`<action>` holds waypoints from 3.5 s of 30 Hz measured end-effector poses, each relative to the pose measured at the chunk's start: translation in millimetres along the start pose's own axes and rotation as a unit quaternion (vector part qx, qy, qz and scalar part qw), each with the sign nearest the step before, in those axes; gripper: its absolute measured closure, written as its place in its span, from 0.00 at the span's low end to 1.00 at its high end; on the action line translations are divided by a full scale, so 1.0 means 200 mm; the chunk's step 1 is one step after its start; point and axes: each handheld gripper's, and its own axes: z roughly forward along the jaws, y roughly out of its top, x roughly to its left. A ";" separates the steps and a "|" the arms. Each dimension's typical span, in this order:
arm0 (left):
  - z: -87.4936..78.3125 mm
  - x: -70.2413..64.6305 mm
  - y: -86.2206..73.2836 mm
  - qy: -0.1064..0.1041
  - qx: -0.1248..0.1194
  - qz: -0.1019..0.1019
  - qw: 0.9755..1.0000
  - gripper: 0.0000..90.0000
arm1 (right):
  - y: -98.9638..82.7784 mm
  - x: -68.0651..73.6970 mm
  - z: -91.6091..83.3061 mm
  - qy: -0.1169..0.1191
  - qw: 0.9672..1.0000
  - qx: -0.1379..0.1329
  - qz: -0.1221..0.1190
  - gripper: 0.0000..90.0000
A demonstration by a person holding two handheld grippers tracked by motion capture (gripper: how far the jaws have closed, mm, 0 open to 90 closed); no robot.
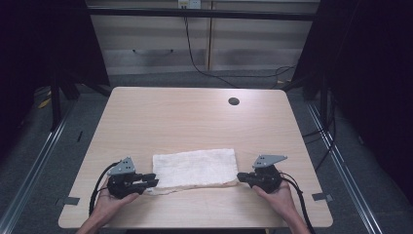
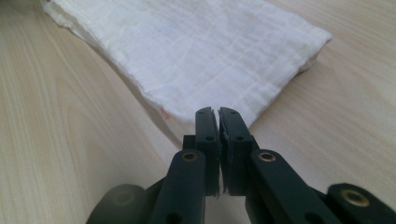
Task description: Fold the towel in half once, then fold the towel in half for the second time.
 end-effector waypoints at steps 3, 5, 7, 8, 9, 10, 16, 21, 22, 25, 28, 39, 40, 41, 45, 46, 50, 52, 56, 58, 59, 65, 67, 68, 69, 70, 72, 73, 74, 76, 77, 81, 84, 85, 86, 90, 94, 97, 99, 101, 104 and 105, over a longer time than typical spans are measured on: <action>0.01 0.00 0.01 0.000 -0.001 -0.003 1.000 0.75 | -0.01 0.00 -0.01 0.001 1.000 0.001 0.000 0.96; 0.02 0.01 0.02 0.003 0.001 -0.005 1.000 0.74 | -0.02 0.00 -0.01 0.002 1.000 0.001 0.004 0.94; 0.05 0.02 0.03 0.005 0.004 -0.008 1.000 0.72 | -0.03 0.01 -0.04 0.004 1.000 0.001 0.003 0.86; 0.07 0.02 0.03 0.004 0.008 -0.008 1.000 0.71 | -0.03 0.02 -0.05 0.001 1.000 -0.003 0.006 0.82; 0.07 0.02 0.03 0.004 0.008 -0.008 1.000 0.70 | -0.03 0.02 -0.05 0.001 1.000 -0.003 0.006 0.82; 0.08 0.02 0.03 0.006 0.011 -0.008 1.000 0.70 | -0.02 0.02 -0.06 -0.002 1.000 -0.013 0.008 0.80; 0.10 0.01 0.01 0.011 0.032 0.008 0.999 0.73 | 0.07 0.02 -0.01 0.015 0.999 -0.033 0.007 0.85; 0.12 0.01 -0.01 0.020 0.047 0.011 0.999 0.71 | 0.09 0.04 0.15 0.018 1.000 0.004 -0.011 0.84; 0.13 0.01 -0.02 0.020 0.050 0.010 0.999 0.70 | 0.09 0.05 0.16 0.018 1.000 0.003 -0.010 0.84; 0.12 0.01 0.00 0.023 0.040 0.011 0.999 0.70 | 0.10 0.04 0.15 0.012 1.000 -0.006 -0.009 0.82; 0.10 0.04 0.05 0.030 0.031 0.001 0.999 0.65 | 0.15 -0.03 0.13 0.009 1.000 -0.017 0.005 0.78; 0.08 0.23 0.22 0.054 -0.011 -0.035 0.998 0.61 | 0.28 -0.20 0.16 -0.022 0.999 -0.033 0.015 0.74; 0.09 0.26 0.22 0.056 -0.010 -0.040 0.998 0.61 | 0.29 -0.22 0.17 -0.023 0.999 -0.031 0.016 0.74; 0.10 0.30 0.22 0.062 -0.003 -0.052 0.997 0.61 | 0.30 -0.23 0.17 -0.028 0.999 -0.029 0.018 0.74; 0.12 0.37 0.23 0.064 -0.005 -0.070 0.995 0.61 | 0.33 -0.30 0.20 -0.035 0.999 -0.029 0.027 0.74; 0.13 0.38 0.23 0.073 -0.008 -0.067 0.995 0.61 | 0.34 -0.30 0.22 -0.049 0.998 -0.034 0.029 0.75; 0.15 0.38 0.22 0.069 -0.004 -0.065 0.995 0.60 | 0.35 -0.30 0.26 -0.041 0.998 -0.034 0.033 0.75; 0.17 0.37 0.22 0.071 0.000 -0.063 0.996 0.60 | 0.35 -0.31 0.28 -0.035 0.998 -0.029 0.034 0.74; 0.19 0.37 0.22 0.072 0.004 -0.060 0.996 0.60 | 0.33 -0.35 0.33 -0.031 0.998 -0.005 0.047 0.72; 0.20 0.38 0.21 0.074 0.008 -0.062 0.995 0.60 | 0.32 -0.35 0.33 -0.029 0.998 -0.005 0.050 0.72; 0.20 0.38 0.21 0.075 0.011 -0.066 0.995 0.59 | 0.32 -0.36 0.34 -0.026 0.998 -0.002 0.051 0.71; 0.23 0.40 0.19 0.076 0.030 -0.070 0.994 0.56 | 0.31 -0.38 0.38 -0.030 0.998 0.007 0.048 0.71; 0.24 0.40 0.18 0.077 0.037 -0.072 0.994 0.55 | 0.31 -0.39 0.39 -0.024 0.998 0.010 0.054 0.71; 0.24 0.40 0.18 0.077 0.037 -0.072 0.994 0.55 | 0.31 -0.39 0.39 -0.024 0.998 0.010 0.054 0.71; 0.23 0.40 0.18 0.080 0.033 -0.070 0.994 0.55 | 0.31 -0.39 0.39 -0.021 0.998 0.012 0.055 0.71; 0.23 0.40 0.18 0.081 0.031 -0.070 0.994 0.55 | 0.30 -0.39 0.39 -0.022 0.998 0.014 0.052 0.71; 0.23 0.40 0.18 0.081 0.029 -0.073 0.994 0.54 | 0.30 -0.39 0.40 -0.019 0.998 0.015 0.053 0.72; 0.23 0.40 0.18 0.080 0.031 -0.073 0.994 0.54 | 0.30 -0.39 0.40 -0.022 0.998 0.018 0.053 0.73; 0.23 0.41 0.18 0.080 0.032 -0.071 0.994 0.54 | 0.30 -0.39 0.41 -0.023 0.998 0.015 0.049 0.74; 0.23 0.41 0.18 0.079 0.033 -0.075 0.993 0.54 | 0.31 -0.39 0.41 -0.020 0.998 0.016 0.051 0.74; 0.22 0.42 0.17 0.080 0.033 -0.079 0.993 0.54 | 0.31 -0.40 0.41 -0.015 0.999 0.010 0.051 0.79; 0.21 0.42 0.17 0.083 0.031 -0.079 0.993 0.54 | 0.31 -0.39 0.41 -0.015 0.999 0.022 0.045 0.79; 0.20 0.43 0.17 0.084 0.029 -0.080 0.993 0.54 | 0.31 -0.39 0.39 -0.011 0.999 0.021 0.039 0.80; 0.20 0.43 0.17 0.086 0.028 -0.081 0.993 0.54 | 0.31 -0.39 0.38 -0.010 0.999 0.025 0.041 0.80; 0.20 0.43 0.17 0.085 0.028 -0.085 0.992 0.54 | 0.30 -0.39 0.38 -0.012 0.999 0.027 0.037 0.80; 0.20 0.43 0.17 0.086 0.031 -0.080 0.993 0.54 | 0.28 -0.39 0.38 -0.009 0.999 0.023 0.035 0.82; 0.20 0.43 0.17 0.085 0.032 -0.077 0.993 0.52 | 0.27 -0.37 0.38 -0.006 1.000 0.022 0.021 0.87; 0.21 0.43 0.17 0.081 0.034 -0.079 0.993 0.50 | 0.26 -0.36 0.37 0.003 1.000 0.024 0.018 0.96; 0.21 0.43 0.17 0.075 0.035 -0.077 0.994 0.49 | 0.26 -0.36 0.36 0.002 0.999 0.028 0.023 0.97; 0.23 0.43 0.17 0.066 0.037 -0.073 0.994 0.48 | 0.26 -0.36 0.36 0.008 0.999 0.023 0.024 0.98; 0.26 0.42 0.17 0.060 0.050 -0.065 0.995 0.50 | 0.26 -0.36 0.36 0.007 0.999 0.024 0.029 0.98; 0.26 0.41 0.17 0.059 0.051 -0.065 0.995 0.53 | 0.26 -0.36 0.35 0.008 0.999 0.024 0.025 0.98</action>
